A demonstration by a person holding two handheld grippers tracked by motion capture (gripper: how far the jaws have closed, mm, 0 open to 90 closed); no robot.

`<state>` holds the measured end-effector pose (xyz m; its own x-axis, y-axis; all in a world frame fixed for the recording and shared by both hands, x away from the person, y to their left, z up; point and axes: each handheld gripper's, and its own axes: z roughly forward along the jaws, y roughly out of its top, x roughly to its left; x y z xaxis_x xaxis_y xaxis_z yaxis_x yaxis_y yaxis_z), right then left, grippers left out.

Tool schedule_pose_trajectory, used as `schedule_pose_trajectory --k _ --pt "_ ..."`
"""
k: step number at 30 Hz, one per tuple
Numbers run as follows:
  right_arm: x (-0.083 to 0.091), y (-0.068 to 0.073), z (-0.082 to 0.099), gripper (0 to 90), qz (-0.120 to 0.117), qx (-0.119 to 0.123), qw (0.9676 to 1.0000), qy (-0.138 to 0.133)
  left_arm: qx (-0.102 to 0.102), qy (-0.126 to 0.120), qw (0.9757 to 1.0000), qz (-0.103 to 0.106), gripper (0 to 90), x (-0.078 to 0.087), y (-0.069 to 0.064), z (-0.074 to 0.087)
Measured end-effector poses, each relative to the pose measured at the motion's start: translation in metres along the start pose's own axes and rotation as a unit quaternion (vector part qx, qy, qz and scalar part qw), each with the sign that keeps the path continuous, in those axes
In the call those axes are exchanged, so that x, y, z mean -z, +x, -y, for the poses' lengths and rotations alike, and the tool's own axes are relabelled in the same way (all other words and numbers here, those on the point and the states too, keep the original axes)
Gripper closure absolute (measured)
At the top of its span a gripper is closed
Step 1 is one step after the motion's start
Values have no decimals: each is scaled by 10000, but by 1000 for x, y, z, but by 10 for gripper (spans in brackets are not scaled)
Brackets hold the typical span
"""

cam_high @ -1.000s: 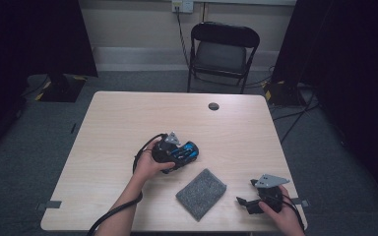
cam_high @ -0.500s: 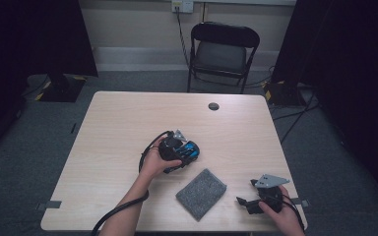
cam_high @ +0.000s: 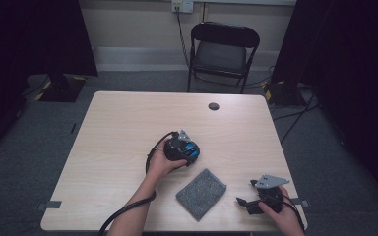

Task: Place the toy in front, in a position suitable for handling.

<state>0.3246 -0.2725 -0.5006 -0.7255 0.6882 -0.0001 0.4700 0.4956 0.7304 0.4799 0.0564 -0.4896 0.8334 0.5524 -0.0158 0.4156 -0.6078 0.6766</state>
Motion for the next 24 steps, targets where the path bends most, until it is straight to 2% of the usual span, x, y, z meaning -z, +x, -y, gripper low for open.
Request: schedule_pose_trajectory --k 2,5,8,10,12,14,17,24 --pt "0 0 0 112 2 1 10000 4 -21 15 10000 -13 251 1 0 0" --pt "0 0 0 111 0 1 10000 4 71 -97 9999 -17 252 3 1 1" --pt "0 0 0 111 -3 0 10000 5 212 -152 9996 -85 253 7 3 -1" --pt "0 0 0 111 -1 -6 10000 6 322 -148 9992 -204 253 6 3 -1" --pt "0 0 0 111 -1 0 10000 3 432 -106 9988 -216 253 5 5 -2" --pt "0 0 0 111 -2 1 10000 3 523 -163 9980 -317 253 3 4 -2" --pt "0 0 0 111 -2 -1 10000 0 487 -161 9979 -406 253 0 3 -5" --pt "0 1 0 112 -12 8 10000 -2 572 -107 9970 -516 252 -5 2 -3"
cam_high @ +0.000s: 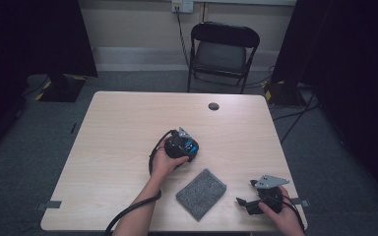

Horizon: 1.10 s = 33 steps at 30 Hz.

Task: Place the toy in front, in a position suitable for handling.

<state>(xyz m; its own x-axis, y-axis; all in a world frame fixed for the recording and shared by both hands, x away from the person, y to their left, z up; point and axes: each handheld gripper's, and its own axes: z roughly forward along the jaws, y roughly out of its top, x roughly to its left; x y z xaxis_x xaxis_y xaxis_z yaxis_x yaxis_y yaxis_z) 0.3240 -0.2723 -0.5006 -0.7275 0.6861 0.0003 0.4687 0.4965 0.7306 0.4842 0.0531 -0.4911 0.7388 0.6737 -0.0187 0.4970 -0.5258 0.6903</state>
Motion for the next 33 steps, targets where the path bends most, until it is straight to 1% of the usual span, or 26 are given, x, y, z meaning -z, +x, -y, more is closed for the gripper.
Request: schedule_pose_trajectory --k 4,8,9,10,11,12,13,15,16,17,19,20,23,24,25,26,27,28,29,30,31,32,33 --pt "0 0 0 112 3 0 10000 0 15 0 10000 -47 252 0 0 0" --pt "0 0 0 112 0 1 10000 2 72 -48 10000 26 249 0 1 1" --pt "0 0 0 112 3 0 10000 -2 58 -44 10000 40 247 0 1 1" --pt "0 0 0 112 -1 0 10000 1 34 10 10000 74 246 1 2 1" --pt "0 0 0 111 -3 -1 10000 1 50 -18 10000 73 237 1 3 1" --pt "0 0 0 111 -3 -1 10000 1 49 6 9999 105 237 2 3 0" --pt "0 0 0 111 0 -1 10000 -2 58 62 9999 108 224 2 3 0" --pt "0 0 0 111 0 -2 10000 -3 33 48 9999 90 163 3 3 -1" --pt "0 0 0 111 -3 -1 10000 0 58 35 9999 91 161 4 3 -1" --pt "0 0 0 111 0 -2 10000 -2 101 -8 9998 161 161 5 4 -2" --pt "0 0 0 111 0 -1 10000 -4 136 1 9998 145 158 7 4 -2" --pt "0 0 0 111 -2 -2 10000 0 132 40 9998 168 158 8 5 -2" --pt "0 0 0 111 1 -3 10000 -2 95 9 9997 231 159 12 5 -1" --pt "0 0 0 111 -1 -1 10000 0 123 -68 9996 233 159 13 5 0" --pt "0 0 0 111 1 -2 10000 -3 123 -81 9997 219 159 14 6 0" --pt "0 0 0 111 -2 -3 10000 1 204 -124 9995 223 159 16 6 1" --pt "0 0 0 111 -2 -3 10000 1 216 -171 9993 250 159 20 7 2" --pt "0 0 0 111 3 -3 10000 -1 186 -210 9993 248 159 22 8 3" --pt "0 0 0 111 2 -2 10000 3 217 -307 9990 227 158 25 7 4" --pt "0 0 0 111 5 0 10000 4 205 -338 9987 327 159 29 8 6" --pt "0 0 0 111 4 -1 10000 4 189 -391 9984 362 158 33 8 8" --pt "0 0 0 111 5 -3 10000 1 126 -422 9983 373 158 37 9 10" --pt "0 0 0 111 2 -2 10000 3 102 -511 9980 367 164 41 8 13"
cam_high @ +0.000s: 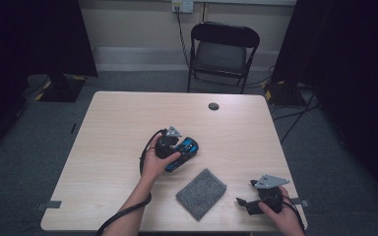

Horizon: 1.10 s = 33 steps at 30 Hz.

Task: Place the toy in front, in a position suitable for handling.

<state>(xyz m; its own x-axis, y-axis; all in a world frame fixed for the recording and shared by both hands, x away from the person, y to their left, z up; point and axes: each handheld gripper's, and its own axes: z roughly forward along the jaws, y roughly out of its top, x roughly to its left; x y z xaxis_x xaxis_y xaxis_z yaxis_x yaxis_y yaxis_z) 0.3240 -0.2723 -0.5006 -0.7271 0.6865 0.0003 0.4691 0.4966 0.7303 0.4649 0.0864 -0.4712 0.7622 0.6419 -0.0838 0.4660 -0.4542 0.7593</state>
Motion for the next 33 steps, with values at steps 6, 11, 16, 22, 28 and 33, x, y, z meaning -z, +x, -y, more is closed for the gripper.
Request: schedule_pose_trajectory --k 6,11,16,22,28,33 --pt "0 0 0 111 -1 0 10000 1 43 -111 9999 120 178 15 1 12" --pt "0 0 0 111 -1 1 10000 1 156 -158 9998 2 167 27 2 20" --pt "0 0 0 111 -1 1 10000 0 96 -247 9996 -51 168 37 2 38" --pt "0 0 0 111 0 -1 10000 2 106 -241 9996 -91 164 42 4 52" --pt "0 0 0 111 11 -6 10000 1 -13 -148 9998 -98 163 34 1 62" --pt "0 1 0 110 21 -16 10000 6 -138 -72 9996 -244 163 28 2 61"
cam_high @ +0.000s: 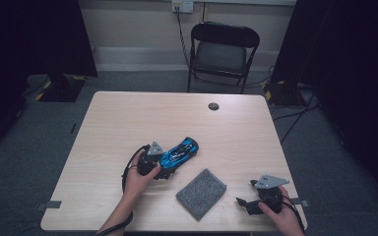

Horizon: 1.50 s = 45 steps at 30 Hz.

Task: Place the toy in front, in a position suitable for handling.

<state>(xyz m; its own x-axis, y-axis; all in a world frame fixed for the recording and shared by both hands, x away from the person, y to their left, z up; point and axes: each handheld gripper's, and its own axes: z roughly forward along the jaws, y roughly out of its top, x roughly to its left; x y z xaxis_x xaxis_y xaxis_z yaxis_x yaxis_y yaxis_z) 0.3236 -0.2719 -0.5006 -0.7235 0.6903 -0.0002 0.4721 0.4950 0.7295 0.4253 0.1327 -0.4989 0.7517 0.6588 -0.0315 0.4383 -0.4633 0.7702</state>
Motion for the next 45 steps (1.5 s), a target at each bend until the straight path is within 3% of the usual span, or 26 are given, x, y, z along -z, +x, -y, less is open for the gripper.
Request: schedule_pose_trajectory --k 1,5,10,20,22,24,33,35,36,37,45 --pt "0 0 0 110 2 -1 10000 1 89 -25 9999 113 163 -1 -1 -1" --pt "0 0 0 110 11 -6 10000 -2 2 108 9999 -26 163 -5 0 -3" --pt "0 1 0 111 22 -16 10000 -7 88 167 9998 25 159 -7 1 -3" --pt "0 1 0 110 20 -22 10000 -10 -218 278 9994 -67 133 -4 0 -1" --pt "0 1 0 110 22 -21 10000 -6 -103 314 9994 -38 108 -6 -1 -1" --pt "0 1 0 110 23 -22 10000 -6 -66 430 9990 -60 0 -9 -1 -3" --pt "0 1 0 110 25 -27 10000 -5 -68 437 9990 -50 0 -10 -2 -4" --pt "0 1 0 110 22 -28 10000 -2 -101 295 9995 18 36 -10 -4 -4" --pt "0 1 0 110 27 -28 10000 -5 -223 179 9996 30 143 -7 -5 -4" --pt "0 1 0 109 30 -30 10000 -4 -157 155 9998 27 236 -7 -5 -4" --pt "0 2 0 109 51 -49 10000 -5 -145 145 9998 -15 258 -6 -5 -3"
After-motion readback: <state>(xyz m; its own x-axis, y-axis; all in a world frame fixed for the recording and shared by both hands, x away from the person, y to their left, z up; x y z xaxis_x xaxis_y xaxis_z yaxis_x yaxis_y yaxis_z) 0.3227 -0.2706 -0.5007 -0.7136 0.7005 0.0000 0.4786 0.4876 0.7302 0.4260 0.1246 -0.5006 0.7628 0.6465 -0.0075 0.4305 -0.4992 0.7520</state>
